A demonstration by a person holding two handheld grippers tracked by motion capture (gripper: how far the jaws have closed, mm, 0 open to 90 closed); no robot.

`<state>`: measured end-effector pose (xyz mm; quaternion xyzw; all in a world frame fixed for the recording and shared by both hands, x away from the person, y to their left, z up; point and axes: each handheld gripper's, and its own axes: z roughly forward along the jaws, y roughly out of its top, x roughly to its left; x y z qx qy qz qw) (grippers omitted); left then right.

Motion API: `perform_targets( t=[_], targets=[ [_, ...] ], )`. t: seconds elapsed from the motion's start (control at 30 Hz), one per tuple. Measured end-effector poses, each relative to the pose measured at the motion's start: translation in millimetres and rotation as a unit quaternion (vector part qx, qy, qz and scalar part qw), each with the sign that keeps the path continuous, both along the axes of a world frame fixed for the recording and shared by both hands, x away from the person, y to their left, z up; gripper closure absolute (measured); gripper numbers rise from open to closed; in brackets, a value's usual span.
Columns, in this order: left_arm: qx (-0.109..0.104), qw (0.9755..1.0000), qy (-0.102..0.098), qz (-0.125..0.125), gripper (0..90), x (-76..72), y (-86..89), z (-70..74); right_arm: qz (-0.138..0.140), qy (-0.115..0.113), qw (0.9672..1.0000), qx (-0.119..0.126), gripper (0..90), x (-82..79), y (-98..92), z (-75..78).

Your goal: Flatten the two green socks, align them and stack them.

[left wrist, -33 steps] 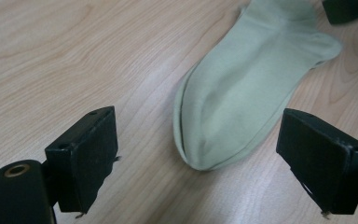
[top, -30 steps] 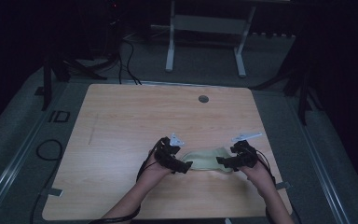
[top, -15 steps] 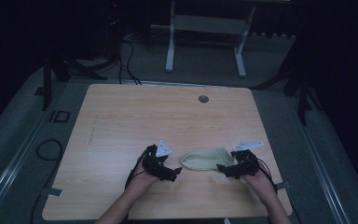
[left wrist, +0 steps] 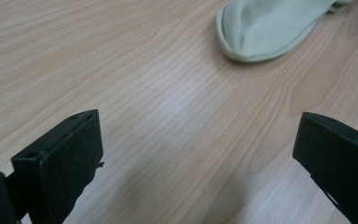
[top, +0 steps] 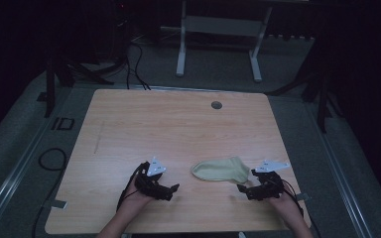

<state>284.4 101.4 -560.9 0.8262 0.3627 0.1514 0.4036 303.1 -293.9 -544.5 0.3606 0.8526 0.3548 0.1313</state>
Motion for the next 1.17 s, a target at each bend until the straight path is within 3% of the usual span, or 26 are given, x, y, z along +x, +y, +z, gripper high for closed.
perform_targets(
  t=[0.2, 0.43, 0.53, 0.77, 1.03, 1.17],
  targets=[
    [-0.021, 0.9998, 0.006, 0.004, 1.4, -9.4, 17.3, -3.7, 0.004, -0.012, 0.9999, -0.004, 12.8, -11.2, -3.6, -5.5],
    [-0.017, 0.9995, -0.005, 0.026, 1.4, -21.5, 35.7, -5.7, -0.001, -0.005, 0.9999, 0.01, 12.8, -23.2, -11.9, -12.7],
    [-0.011, 0.9994, -0.011, 0.032, 1.4, -24.9, 40.4, -7.8, 0.003, -0.01, 0.9999, 0.007, 12.9, -29.1, -13.4, -13.9],
    [-0.021, 0.9992, -0.012, 0.034, 1.4, -32.5, 49.8, -10.5, 0.004, -0.028, 0.9996, 0.007, 13.0, -42.7, -18.8, -15.6],
    [-0.04, 0.9978, -0.017, 0.051, 1.4, -35.8, 58.7, -10.7, 0.003, -0.026, 0.9996, 0.007, 13.1, -46.7, -22.3, -17.6],
    [-0.039, 0.9977, -0.017, 0.053, 1.4, -36.5, 59.2, -11.8, 0.008, -0.029, 0.9995, 0.006, 13.1, -48.9, -23.1, -18.5]
  ],
)
